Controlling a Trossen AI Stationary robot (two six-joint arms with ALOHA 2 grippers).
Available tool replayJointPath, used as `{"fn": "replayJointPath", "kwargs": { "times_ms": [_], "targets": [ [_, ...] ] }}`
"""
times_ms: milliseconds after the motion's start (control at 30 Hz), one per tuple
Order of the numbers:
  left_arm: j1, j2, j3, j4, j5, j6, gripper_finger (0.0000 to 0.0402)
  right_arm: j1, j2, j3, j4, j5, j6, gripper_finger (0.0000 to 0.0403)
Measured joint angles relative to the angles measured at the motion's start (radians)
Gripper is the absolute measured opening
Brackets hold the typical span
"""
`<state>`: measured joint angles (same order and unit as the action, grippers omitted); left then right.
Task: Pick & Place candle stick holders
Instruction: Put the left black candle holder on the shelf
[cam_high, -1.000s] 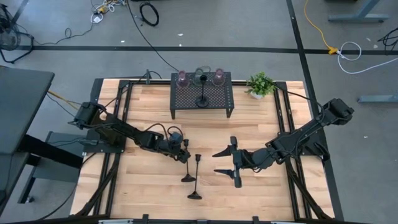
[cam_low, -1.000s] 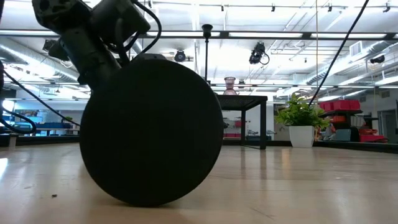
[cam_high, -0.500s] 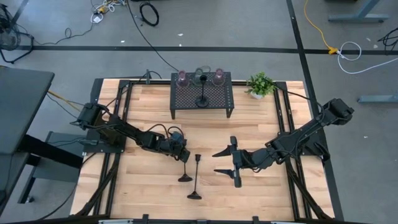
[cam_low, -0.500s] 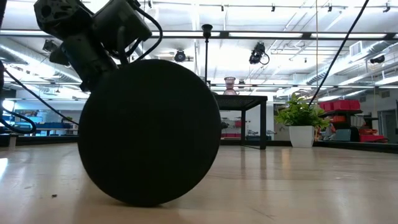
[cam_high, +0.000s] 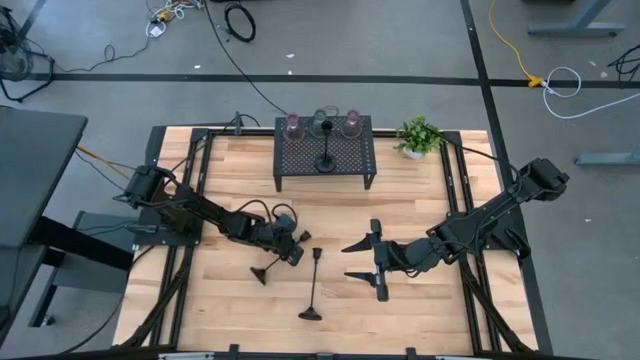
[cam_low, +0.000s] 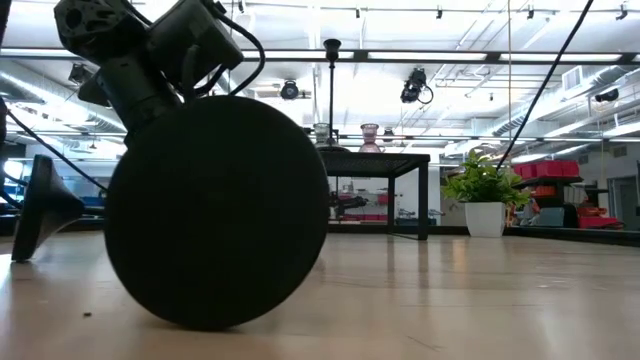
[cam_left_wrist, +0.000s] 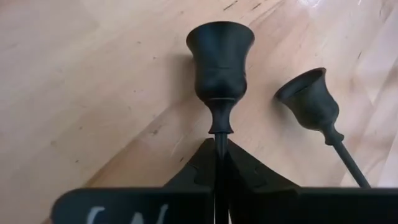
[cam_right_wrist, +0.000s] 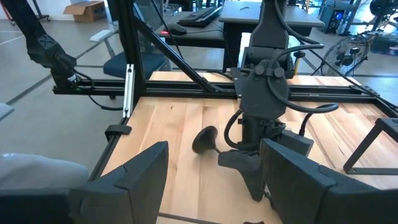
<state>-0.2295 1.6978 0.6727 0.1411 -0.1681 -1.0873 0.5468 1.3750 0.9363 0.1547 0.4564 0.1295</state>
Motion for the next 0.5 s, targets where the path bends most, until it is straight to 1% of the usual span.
{"fn": "replayJointPath", "kwargs": {
  "times_ms": [133,267,400,500],
  "targets": [
    [-0.014,0.0,-0.001,0.03,0.004,0.048,0.001,0.0,0.0,0.0,0.0,0.0,0.0,0.0251],
    [-0.045,-0.017,-0.001,0.149,-0.013,0.124,0.001,0.0,0.0,-0.008,0.001,0.0,0.0,0.0251],
    [-0.068,-0.087,0.001,0.208,-0.046,0.224,0.001,-0.005,0.001,-0.014,-0.001,0.0,-0.003,0.0251],
    [-0.084,-0.169,0.0,0.202,-0.119,0.324,0.001,-0.009,0.001,-0.014,-0.001,0.0,-0.003,0.0251]
  ]
}}
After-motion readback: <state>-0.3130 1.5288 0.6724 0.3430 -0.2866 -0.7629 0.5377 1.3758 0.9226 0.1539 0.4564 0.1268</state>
